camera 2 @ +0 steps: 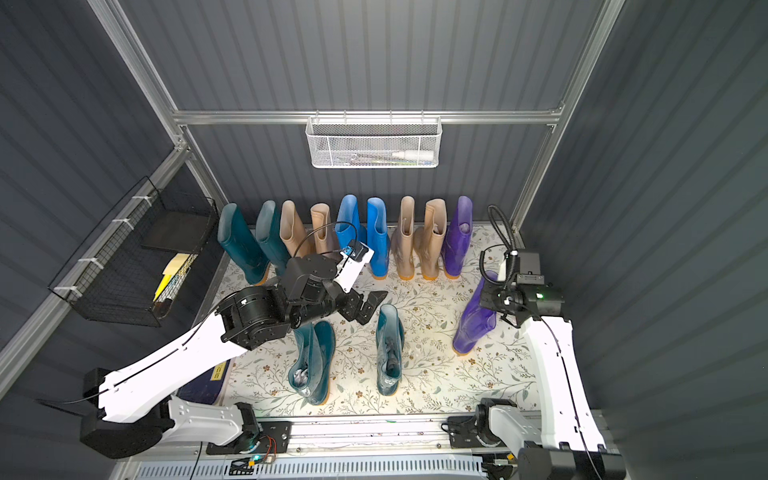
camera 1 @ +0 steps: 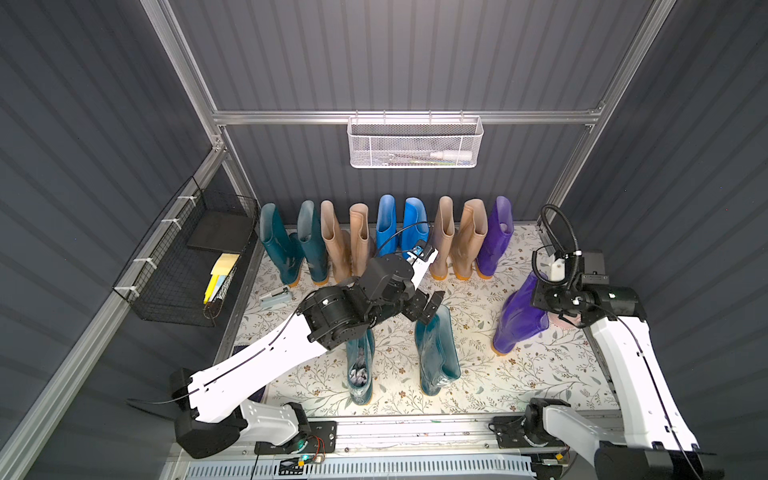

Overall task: Match and arrange rain boots in pairs
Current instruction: Pair a pair of rain boots at the corner of the board.

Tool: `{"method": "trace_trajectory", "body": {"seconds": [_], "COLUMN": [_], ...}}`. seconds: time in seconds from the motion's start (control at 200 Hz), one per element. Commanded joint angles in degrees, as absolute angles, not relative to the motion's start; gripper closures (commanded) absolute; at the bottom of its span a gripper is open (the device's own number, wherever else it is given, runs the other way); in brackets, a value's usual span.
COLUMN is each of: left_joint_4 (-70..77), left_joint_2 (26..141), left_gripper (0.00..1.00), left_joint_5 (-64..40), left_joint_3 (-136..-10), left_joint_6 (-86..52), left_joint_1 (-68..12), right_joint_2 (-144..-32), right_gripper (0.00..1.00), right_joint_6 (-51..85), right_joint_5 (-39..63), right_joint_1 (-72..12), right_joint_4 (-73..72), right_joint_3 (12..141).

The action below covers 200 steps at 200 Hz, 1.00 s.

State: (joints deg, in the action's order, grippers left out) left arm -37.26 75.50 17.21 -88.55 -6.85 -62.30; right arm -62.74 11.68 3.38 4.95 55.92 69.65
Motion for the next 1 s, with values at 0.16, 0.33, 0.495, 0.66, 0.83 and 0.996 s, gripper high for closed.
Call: {"method": "trace_trajectory", "body": {"seconds": [0.16,0.33,0.495,0.66,0.83,0.996], "left_joint_4": [-38.13,-38.32,-39.02,-39.55,-39.33,-39.05], "left_joint_2": [74.76,75.15,74.45,73.94,73.3,72.61], "left_gripper": [0.0,0.01,0.01,0.01,0.01,0.0], "left_joint_5": [21.18,22.4,24.01,24.96,25.91,26.56], "left_joint_3": [-90.8,-91.57,-91.45,-92.36,-91.81,-90.97], "left_joint_6": [-7.03,-8.03,-9.23,-9.93,-10.78,-11.76], "left_joint_1": [-62.23,-62.23,-62.23,-62.25,-62.25,-62.23], "right_joint_2": [-75.59,-84.38,-92.1,-99.14,-105.99,-109.83], "right_gripper": [1.0,1.0,1.0,1.0,1.0,1.0], "right_joint_6": [5.55,4.9,4.42,3.27,-0.12,-2.66], "right_joint_5": [8.76,8.69,8.23,9.36,12.01,13.06], "right_joint_1": [10.13,10.53,10.55,10.58,10.53,10.15], "right_joint_4": [44.82,41.29,38.82,38.02,38.87,37.72], "right_joint_3": [81.65,88.46,94.57,101.79,109.9,112.73]}}
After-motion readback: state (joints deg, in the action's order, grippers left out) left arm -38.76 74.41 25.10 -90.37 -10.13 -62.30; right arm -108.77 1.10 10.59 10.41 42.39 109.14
